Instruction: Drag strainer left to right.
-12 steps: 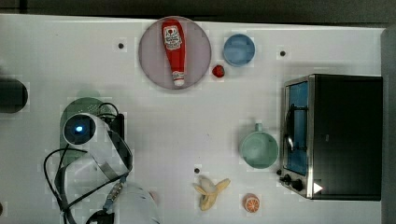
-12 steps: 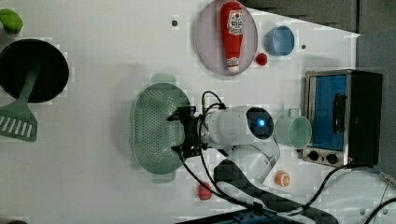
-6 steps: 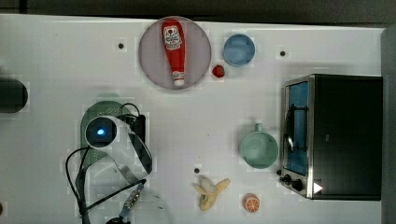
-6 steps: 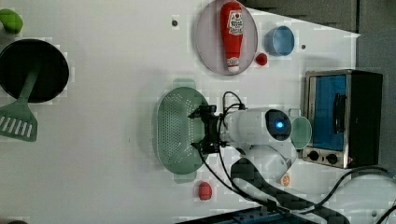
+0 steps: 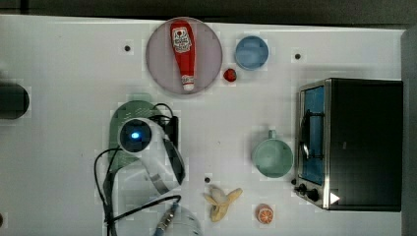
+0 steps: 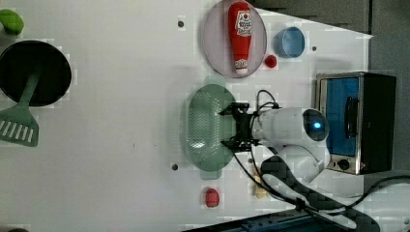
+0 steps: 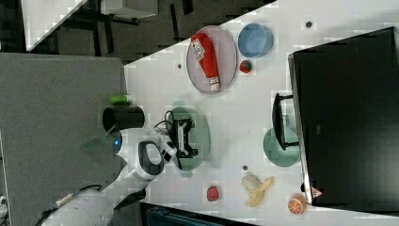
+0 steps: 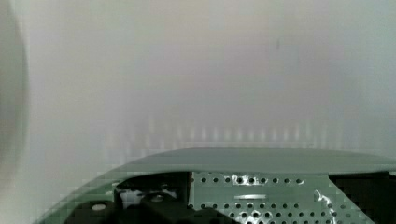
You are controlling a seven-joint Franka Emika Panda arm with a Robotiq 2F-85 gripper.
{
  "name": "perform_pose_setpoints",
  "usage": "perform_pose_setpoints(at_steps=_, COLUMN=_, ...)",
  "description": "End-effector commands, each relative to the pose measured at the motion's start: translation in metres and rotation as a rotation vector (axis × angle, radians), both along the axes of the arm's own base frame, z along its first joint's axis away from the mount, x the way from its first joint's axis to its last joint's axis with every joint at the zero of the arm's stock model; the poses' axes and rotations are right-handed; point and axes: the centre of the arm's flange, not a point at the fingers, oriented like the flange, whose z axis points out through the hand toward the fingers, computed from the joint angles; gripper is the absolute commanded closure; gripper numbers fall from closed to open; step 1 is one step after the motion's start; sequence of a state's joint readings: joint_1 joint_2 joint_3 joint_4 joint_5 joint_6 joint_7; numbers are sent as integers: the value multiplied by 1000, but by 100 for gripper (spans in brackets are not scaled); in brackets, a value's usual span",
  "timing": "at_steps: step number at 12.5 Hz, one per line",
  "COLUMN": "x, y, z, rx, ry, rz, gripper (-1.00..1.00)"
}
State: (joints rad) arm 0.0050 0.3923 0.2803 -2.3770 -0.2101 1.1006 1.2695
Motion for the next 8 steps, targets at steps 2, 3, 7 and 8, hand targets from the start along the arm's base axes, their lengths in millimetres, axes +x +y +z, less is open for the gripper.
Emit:
perform_pose_setpoints(at_steps=2, x=18, y=-59, z=1, rx=-9, ry=4, rz=48, gripper=-100)
perform_pose_setpoints(at_steps=3, x=18, y=-70, z=0, rx=-13, ry=7, rz=50, gripper=-100)
perform_pose_setpoints(at_steps=7, x=21, y=-115, z=0, rx=-24, ry=9, rz=90, gripper=-100)
perform_pose_setpoints(at_steps=8, x=21, y=-127, z=0, rx=-27, ry=12, rz=102, gripper=-100)
